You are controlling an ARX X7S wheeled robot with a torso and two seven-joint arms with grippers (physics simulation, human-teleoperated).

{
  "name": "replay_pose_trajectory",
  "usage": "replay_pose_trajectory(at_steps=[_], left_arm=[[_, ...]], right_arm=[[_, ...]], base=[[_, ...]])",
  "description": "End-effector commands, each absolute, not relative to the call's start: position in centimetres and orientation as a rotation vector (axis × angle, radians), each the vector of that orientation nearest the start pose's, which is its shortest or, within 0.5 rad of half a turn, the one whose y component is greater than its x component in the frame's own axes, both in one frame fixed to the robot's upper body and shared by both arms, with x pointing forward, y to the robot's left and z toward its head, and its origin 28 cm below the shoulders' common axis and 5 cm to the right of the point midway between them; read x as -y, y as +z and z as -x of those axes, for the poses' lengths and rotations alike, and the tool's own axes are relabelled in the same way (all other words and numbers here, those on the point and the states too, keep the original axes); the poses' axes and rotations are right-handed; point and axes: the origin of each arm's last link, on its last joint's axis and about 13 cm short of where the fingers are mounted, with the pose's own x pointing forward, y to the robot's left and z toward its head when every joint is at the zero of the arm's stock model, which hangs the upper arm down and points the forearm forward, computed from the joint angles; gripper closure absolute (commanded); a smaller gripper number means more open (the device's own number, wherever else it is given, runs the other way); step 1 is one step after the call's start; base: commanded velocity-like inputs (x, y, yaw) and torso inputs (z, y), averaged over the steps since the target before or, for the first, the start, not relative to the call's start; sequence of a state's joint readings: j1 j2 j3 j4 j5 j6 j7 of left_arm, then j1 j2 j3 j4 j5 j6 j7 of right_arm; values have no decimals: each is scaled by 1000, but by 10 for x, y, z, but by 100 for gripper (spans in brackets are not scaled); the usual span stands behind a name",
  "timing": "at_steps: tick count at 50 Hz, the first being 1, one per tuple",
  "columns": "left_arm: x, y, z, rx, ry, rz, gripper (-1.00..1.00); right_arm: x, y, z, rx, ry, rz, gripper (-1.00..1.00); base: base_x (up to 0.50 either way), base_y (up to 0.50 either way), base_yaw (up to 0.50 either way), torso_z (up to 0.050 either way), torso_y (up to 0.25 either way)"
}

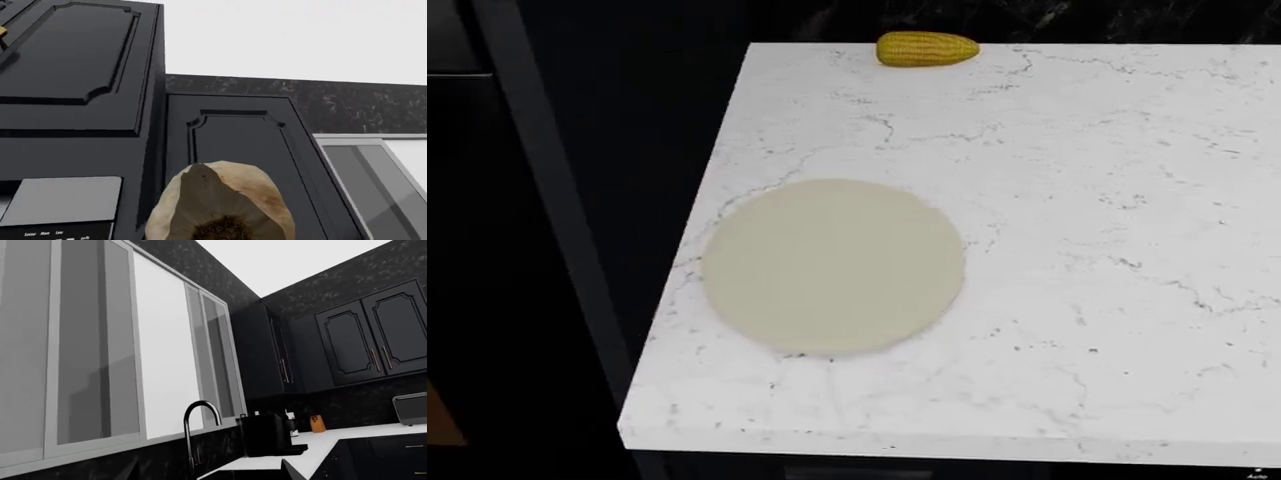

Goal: Pick the garlic from the counter and place it in the microwave.

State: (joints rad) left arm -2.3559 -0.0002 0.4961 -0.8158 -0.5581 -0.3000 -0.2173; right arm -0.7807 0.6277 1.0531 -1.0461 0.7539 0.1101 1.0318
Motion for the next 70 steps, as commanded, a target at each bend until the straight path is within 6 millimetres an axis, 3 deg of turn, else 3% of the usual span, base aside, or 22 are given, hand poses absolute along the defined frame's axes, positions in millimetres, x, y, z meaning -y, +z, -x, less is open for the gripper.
replay_pose_trajectory(at_steps=[1,56,70], left_arm=[[-139,627,-235,1130,-188,8,100],[-138,626,-237,1130,-188,-4,100],[-137,625,-238,1127,-191,0,100]], right_arm=[[224,228,-67,631,-973,165,-100],[223,225,-66,633,-969,159,-100],[223,225,-63,642,-973,142,-100]], base=[[0,500,0,0,0],[0,500,0,0,0],[0,0,0,0,0]])
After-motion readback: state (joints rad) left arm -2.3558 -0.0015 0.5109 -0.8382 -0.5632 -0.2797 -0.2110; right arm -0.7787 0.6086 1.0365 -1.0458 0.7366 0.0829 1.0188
